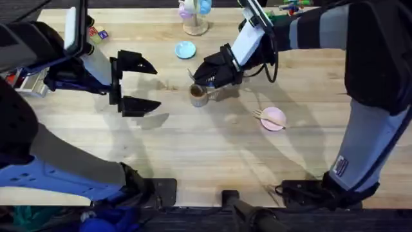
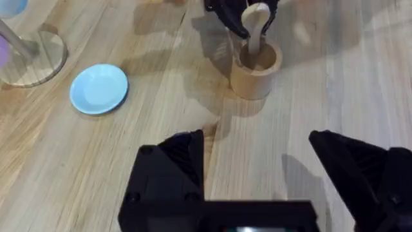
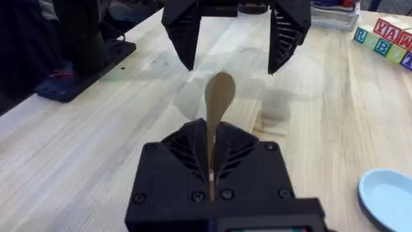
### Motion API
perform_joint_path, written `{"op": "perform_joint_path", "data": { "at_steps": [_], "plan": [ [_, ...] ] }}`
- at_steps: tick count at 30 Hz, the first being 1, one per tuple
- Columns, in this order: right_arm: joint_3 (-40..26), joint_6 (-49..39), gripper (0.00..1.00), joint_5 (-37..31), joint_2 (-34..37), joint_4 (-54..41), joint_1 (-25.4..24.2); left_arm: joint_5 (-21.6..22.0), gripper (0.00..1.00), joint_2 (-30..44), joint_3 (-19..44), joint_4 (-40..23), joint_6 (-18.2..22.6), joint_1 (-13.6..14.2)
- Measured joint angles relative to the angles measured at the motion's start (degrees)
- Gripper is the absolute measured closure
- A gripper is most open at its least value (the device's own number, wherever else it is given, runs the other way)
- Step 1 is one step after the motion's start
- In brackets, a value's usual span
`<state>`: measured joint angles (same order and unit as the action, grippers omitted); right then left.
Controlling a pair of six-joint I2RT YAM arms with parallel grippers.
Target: Pick up a utensil and set it on the pink plate, then put the other utensil in the container.
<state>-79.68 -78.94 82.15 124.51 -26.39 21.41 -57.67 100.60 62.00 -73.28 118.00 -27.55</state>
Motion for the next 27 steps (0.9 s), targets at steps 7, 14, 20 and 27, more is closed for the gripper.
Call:
{"op": "perform_joint_path", "data": {
  "at_steps": [7,14,20,27],
  "plan": [
    [0.02,-0.61,0.967,-0.96,0.00,-0.22,0.00,0.00,0.008,0.00,0.00,0.00,0.02,0.00],
    [0.02,-0.83,0.966,-1.16,0.00,-0.22,0.00,0.00,0.008,0.00,0.00,0.00,0.01,0.00],
    [0.04,-0.86,0.305,-1.20,0.00,-0.28,0.00,0.00,0.008,0.00,0.00,0.00,0.01,0.00],
    [0.04,-1.05,0.007,-1.24,0.00,-0.24,0.00,0.00,0.008,0.00,0.00,0.00,0.01,0.00]
  ]
}}
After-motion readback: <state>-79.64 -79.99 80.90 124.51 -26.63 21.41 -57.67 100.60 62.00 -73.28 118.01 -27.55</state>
